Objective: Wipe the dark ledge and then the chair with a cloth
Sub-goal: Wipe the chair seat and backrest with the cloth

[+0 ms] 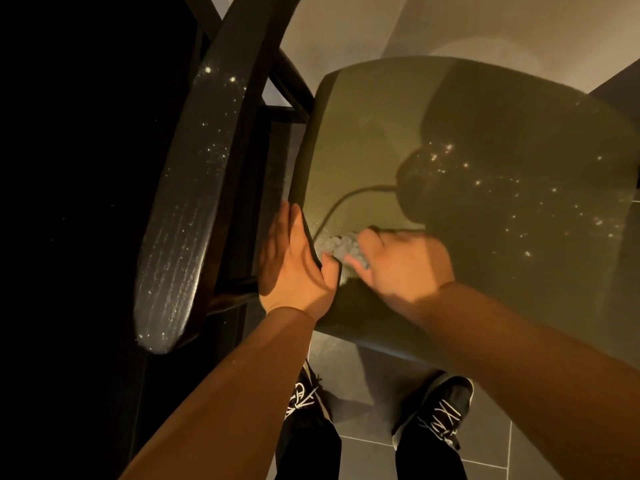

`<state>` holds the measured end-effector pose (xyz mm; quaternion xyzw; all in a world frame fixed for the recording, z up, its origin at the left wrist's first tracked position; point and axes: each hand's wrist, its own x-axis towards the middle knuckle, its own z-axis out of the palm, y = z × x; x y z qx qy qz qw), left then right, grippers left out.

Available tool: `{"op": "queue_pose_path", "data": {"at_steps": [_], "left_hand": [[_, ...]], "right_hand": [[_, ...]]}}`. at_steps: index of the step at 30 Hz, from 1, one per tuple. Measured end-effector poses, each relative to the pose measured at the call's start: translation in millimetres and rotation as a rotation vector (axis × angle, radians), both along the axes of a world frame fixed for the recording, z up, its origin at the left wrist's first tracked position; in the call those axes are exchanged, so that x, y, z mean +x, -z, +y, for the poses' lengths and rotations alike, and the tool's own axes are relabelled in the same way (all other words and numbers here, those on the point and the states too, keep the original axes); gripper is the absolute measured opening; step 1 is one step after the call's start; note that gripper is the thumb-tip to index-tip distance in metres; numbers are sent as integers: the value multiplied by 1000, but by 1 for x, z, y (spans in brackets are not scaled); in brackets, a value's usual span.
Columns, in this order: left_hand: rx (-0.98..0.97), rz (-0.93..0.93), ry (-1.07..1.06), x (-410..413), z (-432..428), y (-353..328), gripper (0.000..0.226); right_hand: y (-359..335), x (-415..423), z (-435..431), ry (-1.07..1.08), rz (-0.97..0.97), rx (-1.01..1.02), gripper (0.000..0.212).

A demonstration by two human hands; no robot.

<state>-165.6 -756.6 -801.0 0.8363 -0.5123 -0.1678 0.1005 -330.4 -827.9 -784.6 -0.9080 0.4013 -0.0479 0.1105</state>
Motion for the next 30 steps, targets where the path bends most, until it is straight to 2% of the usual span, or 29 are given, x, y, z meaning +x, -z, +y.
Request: {"op": "queue_pose_path", "data": {"at_steps": [2,6,9,13,16,19,22,26,30], "left_hand": [[-15,-12,-4,-1,0,2,85],[-21,-26,-3,-1,1,3,84],[-29,-26,3,-1,2,3,83],[-39,-42,17,-1,3,1,80],[-69,-83,45,-2,3,2,76],[-85,-112,80,-1,4,3,74],[-64,-148,134,0,5,3,73],[-32,-177,185,0,5,3,76],[-48,-147,176,0,4,3,78]], "right_hand": [[8,-4,-26,65,-55,7,20],[6,-12,-74,210,-65,-191,37],[0,-13,-45,252,-102,-184,32],[-1,-29,45,35,-30,18,37],[2,-47,33,-26,6,-7,35],[6,-57,-7,149,-20,-137,34],[7,-54,-3,357,-87,-198,35],[3,-31,47,402,-172,-111,37],[2,-51,47,504,-107,-116,36]]}}
